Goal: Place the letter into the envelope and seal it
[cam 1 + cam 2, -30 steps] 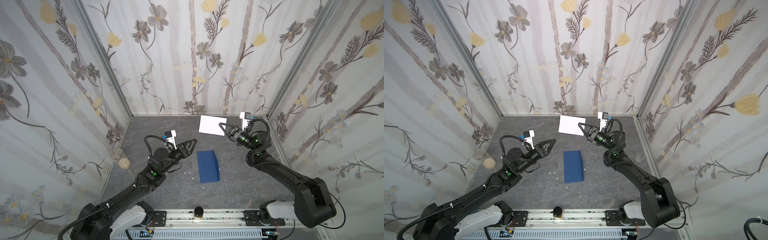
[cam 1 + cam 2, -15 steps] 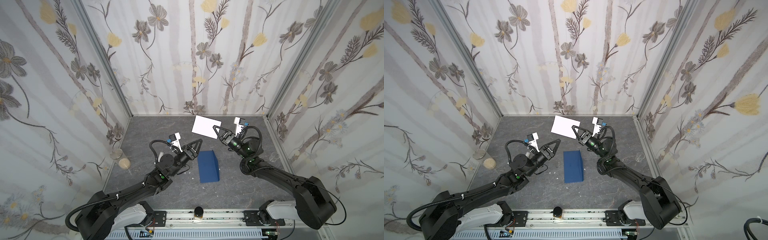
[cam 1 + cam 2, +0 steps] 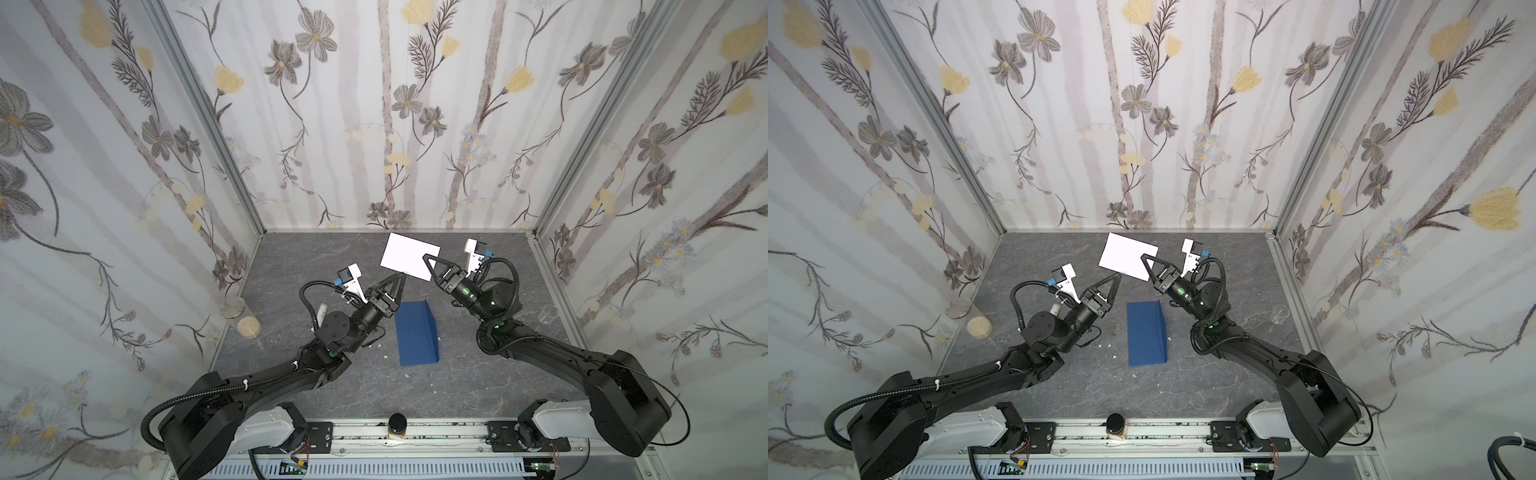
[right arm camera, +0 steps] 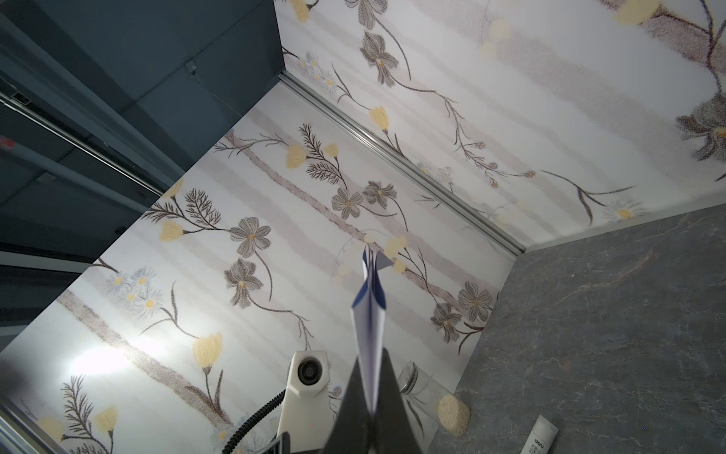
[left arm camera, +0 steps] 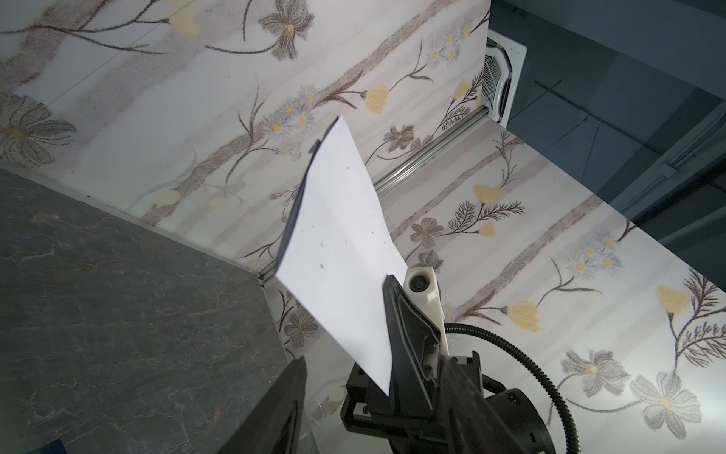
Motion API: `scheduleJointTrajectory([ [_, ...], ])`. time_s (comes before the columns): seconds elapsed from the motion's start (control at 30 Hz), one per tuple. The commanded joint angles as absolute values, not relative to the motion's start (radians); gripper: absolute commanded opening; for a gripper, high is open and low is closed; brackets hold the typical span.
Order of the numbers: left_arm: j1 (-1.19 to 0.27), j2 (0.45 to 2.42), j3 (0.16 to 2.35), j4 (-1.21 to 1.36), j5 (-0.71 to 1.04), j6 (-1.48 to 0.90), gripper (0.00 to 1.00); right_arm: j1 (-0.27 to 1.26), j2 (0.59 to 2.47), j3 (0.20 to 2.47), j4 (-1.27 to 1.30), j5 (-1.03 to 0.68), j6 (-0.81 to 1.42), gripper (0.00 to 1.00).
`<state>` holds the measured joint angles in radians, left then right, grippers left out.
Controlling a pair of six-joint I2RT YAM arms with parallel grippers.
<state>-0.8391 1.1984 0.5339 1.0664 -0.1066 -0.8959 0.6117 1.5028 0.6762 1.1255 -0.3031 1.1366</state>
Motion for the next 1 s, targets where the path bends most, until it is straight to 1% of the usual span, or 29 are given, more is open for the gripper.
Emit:
scheduleJointTrajectory([
  [0.0,-0.839,1.216,0.556,1.135,-0.150,-0.870,0.54,0.623,1.511,0.670,1.183,-0.288,1.159,0.00],
  [0.2,-0.838,1.254,0.599,1.153,-0.149,-0.855,0.49,0.638,1.533,0.670,1.211,-0.291,1.178,0.00],
  [0.3,-0.838,1.289,0.616,1.164,-0.149,-0.851,0.42,0.643,1.544,0.671,1.222,-0.296,1.186,0.00],
  [0.37,-0.838,1.302,0.625,1.170,-0.147,-0.850,0.35,0.644,1.549,0.670,1.229,-0.297,1.189,0.00],
  [0.4,-0.838,1.310,0.630,1.175,-0.142,-0.850,0.26,0.646,1.549,0.668,1.231,-0.296,1.189,0.00],
  [0.43,-0.838,1.314,0.633,1.177,-0.138,-0.847,0.16,0.647,1.551,0.670,1.229,-0.297,1.187,0.00],
  [0.5,-0.838,1.323,0.635,1.181,-0.135,-0.849,0.03,0.647,1.554,0.670,1.231,-0.300,1.187,0.00],
  [0.53,-0.838,1.324,0.635,1.182,-0.134,-0.847,0.00,0.648,1.554,0.669,1.233,-0.303,1.186,0.00],
  [0.67,-0.836,1.319,0.627,1.182,-0.133,-0.837,0.00,0.648,1.554,0.667,1.232,-0.308,1.177,0.00],
  [0.7,-0.836,1.316,0.625,1.181,-0.131,-0.833,0.00,0.648,1.554,0.667,1.228,-0.311,1.173,0.06],
  [0.77,-0.829,1.306,0.620,1.177,-0.115,-0.821,0.00,0.643,1.556,0.673,1.217,-0.335,1.156,0.29],
  [0.87,-0.802,1.293,0.620,1.171,-0.040,-0.822,0.00,0.615,1.554,0.666,1.216,-0.389,1.143,0.44],
  [0.97,-0.736,1.302,0.655,1.080,0.103,-0.867,0.00,0.554,1.537,0.632,1.212,-0.457,1.120,0.50],
])
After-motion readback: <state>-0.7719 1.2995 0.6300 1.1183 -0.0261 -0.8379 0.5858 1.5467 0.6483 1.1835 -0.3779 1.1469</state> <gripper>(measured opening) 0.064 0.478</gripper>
